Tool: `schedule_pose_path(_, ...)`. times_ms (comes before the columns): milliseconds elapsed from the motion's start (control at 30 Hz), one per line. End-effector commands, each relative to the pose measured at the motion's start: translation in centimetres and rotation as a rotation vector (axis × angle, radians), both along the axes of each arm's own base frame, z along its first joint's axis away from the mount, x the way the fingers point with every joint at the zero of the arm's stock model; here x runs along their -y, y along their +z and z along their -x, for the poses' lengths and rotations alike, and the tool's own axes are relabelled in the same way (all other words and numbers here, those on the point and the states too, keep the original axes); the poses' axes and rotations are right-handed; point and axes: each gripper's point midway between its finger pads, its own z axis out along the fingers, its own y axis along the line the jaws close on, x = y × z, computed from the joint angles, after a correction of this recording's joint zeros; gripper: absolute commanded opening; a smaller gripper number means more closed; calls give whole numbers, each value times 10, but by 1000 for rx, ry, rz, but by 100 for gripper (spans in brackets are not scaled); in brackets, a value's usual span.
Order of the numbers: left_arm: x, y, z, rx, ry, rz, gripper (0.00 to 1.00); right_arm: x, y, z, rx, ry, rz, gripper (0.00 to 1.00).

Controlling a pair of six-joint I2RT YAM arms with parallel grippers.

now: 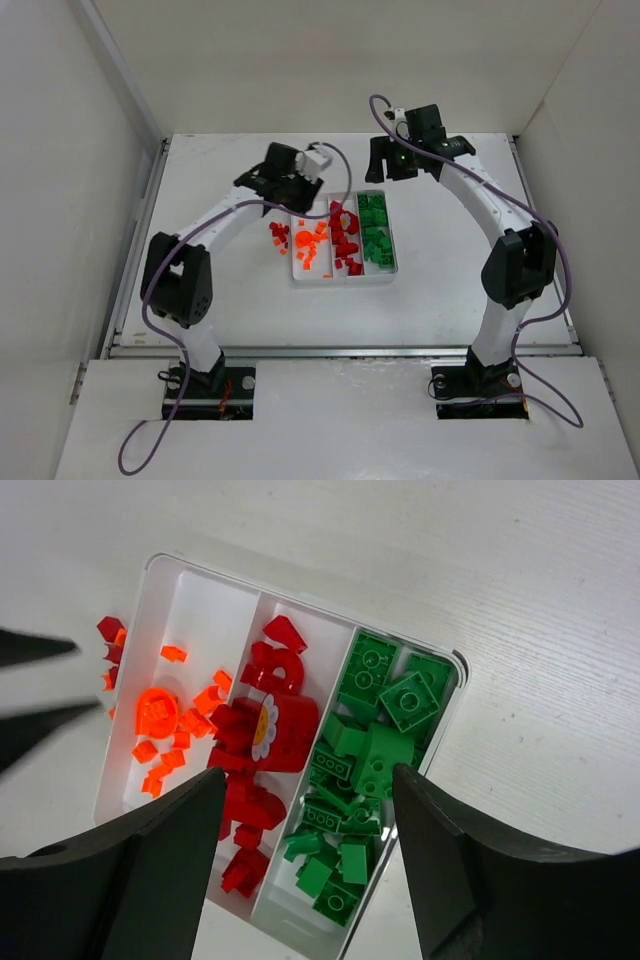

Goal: Sort the legos into containers by color

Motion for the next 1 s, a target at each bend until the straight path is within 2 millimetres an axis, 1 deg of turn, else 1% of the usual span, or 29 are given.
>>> schedule_pose_path(0,-73,12,-10,31,218,-29,36,-7,33,0,89,32,-51,73)
schedule_pose_path(33,-91,6,-16,36,266,-42,36,-8,29,-1,80,32,-48,73)
schedule_pose_path(67,-104,-11,-10,7,283,-77,36,-8,29,-1,80,32,-48,73)
schedule_pose_path(100,-112,-16,-11,5,305,-88,36,-8,32,-2,89,33,-51,73)
schedule_pose_path(133,-117,-29,-8,-25,313,-103,36,-8,32,-2,89,33,-51,73)
schedule_pose_path(167,-122,-35,-10,-32,325,-105,36,-9,32,-4,90,33,-52,73)
schedule_pose_path(200,-124,-41,-11,-41,331,-117,39,-9,32,-4,90,33,-52,73)
schedule_pose_path(233,-124,-54,-10,-70,329,-132,41,-10,32,-7,90,33,-52,73)
schedule_pose_path(267,-124,-60,-10,-84,328,-138,44,-10,36,-8,100,33,-55,73)
schedule_pose_path(300,-129,-67,-10,-100,350,-148,46,-10,36,-8,100,33,-55,73)
schedule_pose_path(333,-128,-69,-15,-102,360,-140,47,-10,36,-8,100,33,-55,73)
schedule_pose_path(367,-128,-82,-13,-129,359,-154,47,-10,35,-9,93,33,-53,73)
schedule_pose_path(400,-131,-85,-19,-138,377,-149,49,-10,35,-9,93,33,-53,73)
schedule_pose_path(433,-128,-82,-22,-133,372,-139,49,-11,39,-10,103,33,-56,73)
schedule_pose_path(467,-128,-89,-23,-150,379,-140,49,-10,37,-8,92,33,-52,73)
schedule_pose_path(500,-132,-93,-24,-160,388,-143,49,-9,37,-9,94,26,-47,73)
schedule_pose_path(533,-131,-92,-27,-156,388,-141,49,-9,37,-9,94,26,-47,73)
schedule_pose_path(567,-135,-93,-26,-168,406,-139,49,-7,36,-10,96,17,-40,73)
schedule_pose_path(633,-133,-100,-27,-183,400,-139,49,-5,34,-9,89,10,-31,74)
schedule_pose_path(667,-133,-97,-30,-175,400,-135,49,-5,34,-9,89,10,-31,74)
schedule_pose_path(700,-133,-101,-30,-185,400,-139,49,-5,34,-9,89,10,-31,74)
schedule_pose_path(733,-133,-101,-30,-185,400,-140,49,-5,34,-9,89,10,-31,74)
schedule_pose_path(767,-132,-97,-33,-174,400,-134,49,-5,34,-9,89,10,-31,74)
schedule_pose_path(800,-130,-98,-36,-177,394,-128,49,-6,39,-10,99,10,-35,74)
schedule_pose_path(833,-130,-103,-35,-186,394,-132,49,-7,37,-13,98,10,-34,74)
schedule_pose_path(867,-127,-99,-38,-178,389,-120,48,-7,37,-13,98,10,-34,74)
schedule_pose_path(900,-128,-104,-35,-196,388,-129,47,-7,37,-15,98,10,-34,74)
schedule_pose_path(933,-128,-104,-35,-196,388,-129,46,-8,37,-15,94,5,-40,74)
schedule_pose_path(967,-129,-109,-35,-203,380,-138,46,-8,37,-15,93,5,-40,74)
